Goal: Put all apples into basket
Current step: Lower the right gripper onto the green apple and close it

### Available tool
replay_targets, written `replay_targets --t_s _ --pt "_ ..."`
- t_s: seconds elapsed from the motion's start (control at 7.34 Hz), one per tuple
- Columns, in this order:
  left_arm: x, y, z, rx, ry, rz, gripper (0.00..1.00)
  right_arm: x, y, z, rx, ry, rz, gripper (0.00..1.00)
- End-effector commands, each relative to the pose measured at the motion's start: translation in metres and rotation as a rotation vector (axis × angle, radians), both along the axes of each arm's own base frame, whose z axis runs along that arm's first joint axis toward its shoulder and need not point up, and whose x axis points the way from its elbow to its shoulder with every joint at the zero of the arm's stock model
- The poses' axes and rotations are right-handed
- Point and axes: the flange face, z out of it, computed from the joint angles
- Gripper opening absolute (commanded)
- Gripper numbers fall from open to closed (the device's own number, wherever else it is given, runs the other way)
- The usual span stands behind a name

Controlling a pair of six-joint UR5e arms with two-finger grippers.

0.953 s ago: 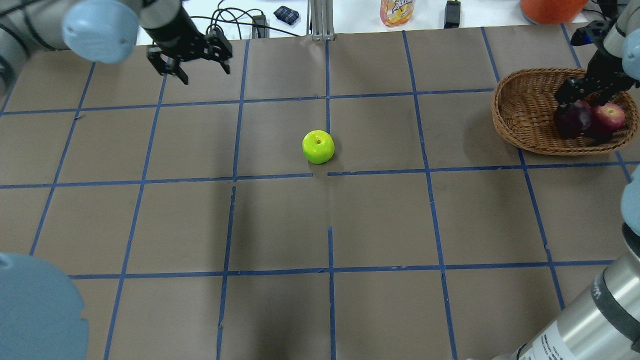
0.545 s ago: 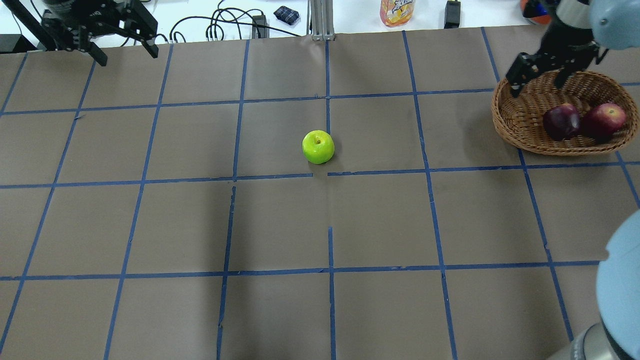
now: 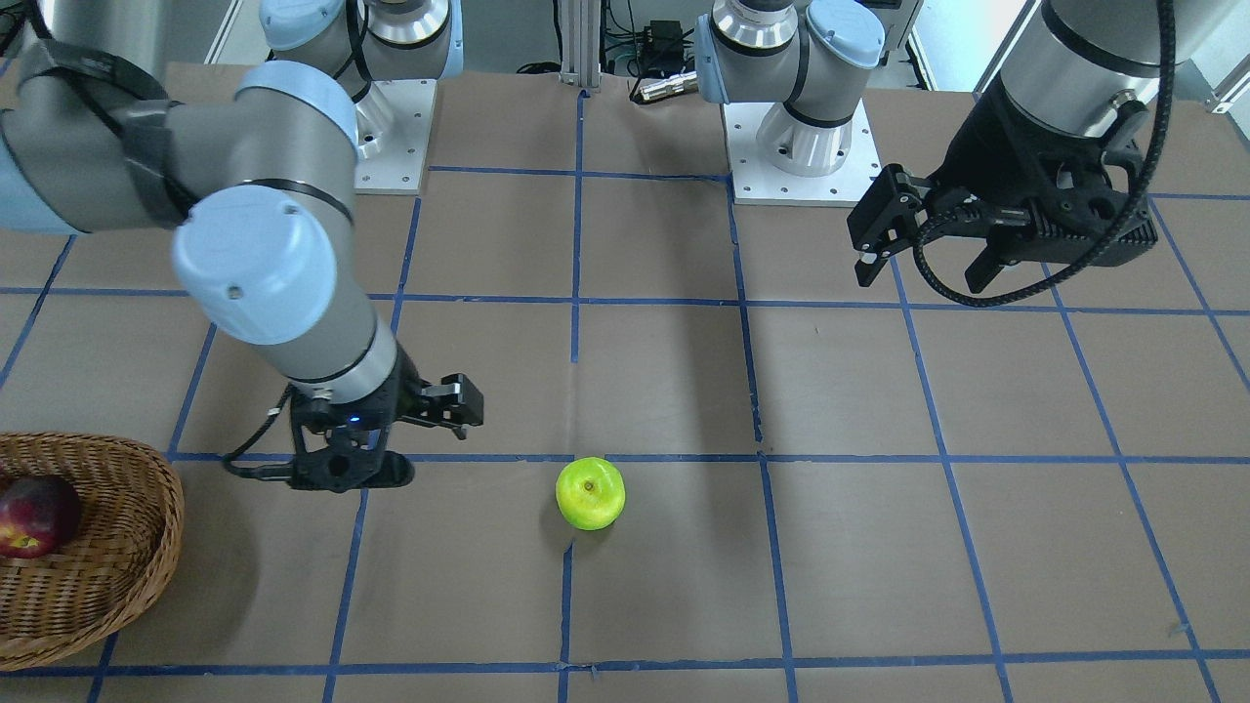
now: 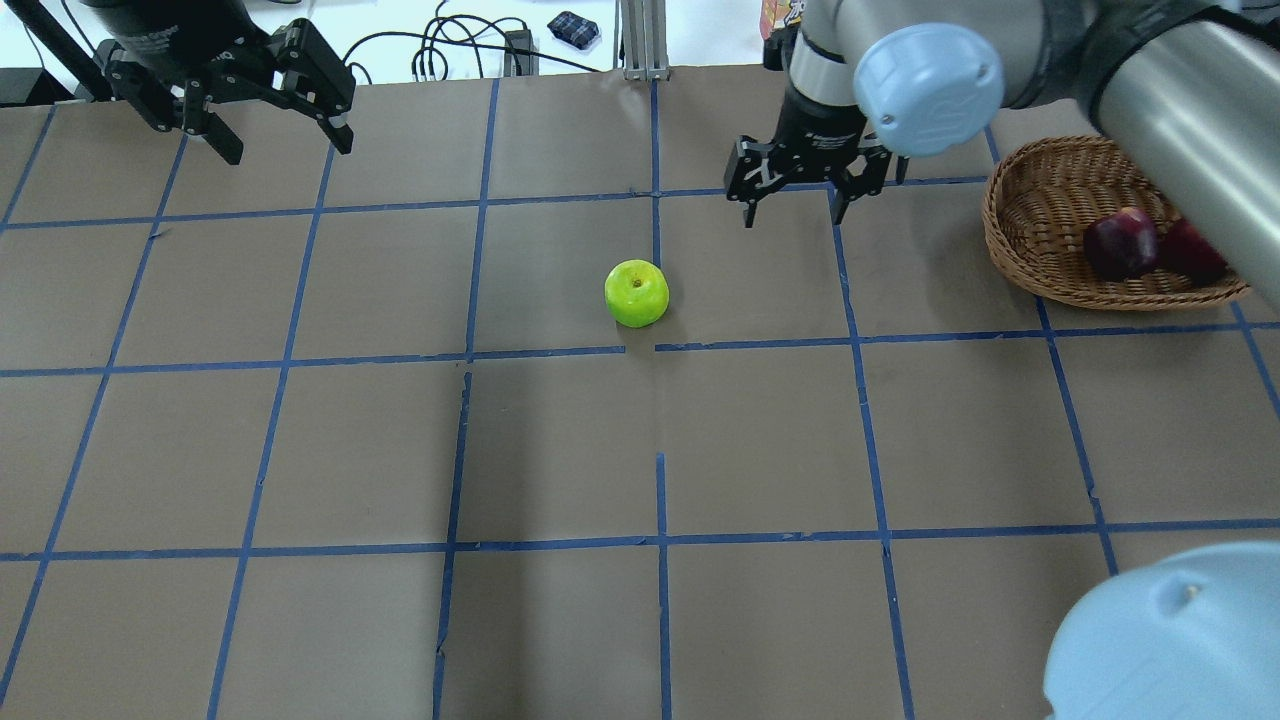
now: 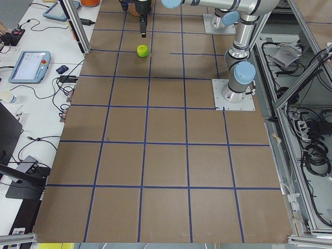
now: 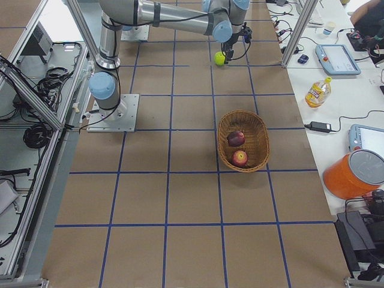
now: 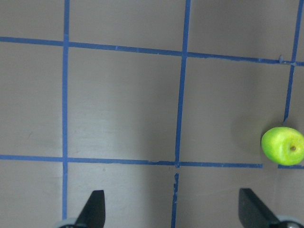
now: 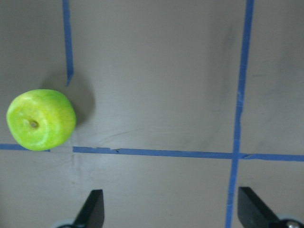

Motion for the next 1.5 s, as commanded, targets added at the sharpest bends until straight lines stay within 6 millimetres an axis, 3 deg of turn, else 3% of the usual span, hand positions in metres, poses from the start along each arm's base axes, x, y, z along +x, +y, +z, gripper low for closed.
replay_targets --t_s 0.0,0.27,0.68,1.36 --pt "0.0 0.018 -0.026 0.023 0.0 0.002 1.0 0.066 0.001 -0.037 -0.034 -0.006 -0.113 1.0" --pt "0.003 0.023 -0.015 -0.006 -0.004 0.011 1.0 0.095 0.003 -0.059 -0.041 -0.01 -0.12 1.0" --pt "0.002 0.027 -0.021 0.01 -0.004 0.048 1.0 0.128 0.003 -0.094 -0.067 -0.017 -0.163 1.0" --pt "0.0 0.022 -0.031 0.035 -0.001 0.085 1.0 0.138 -0.008 -0.128 -0.04 -0.01 -0.168 1.0"
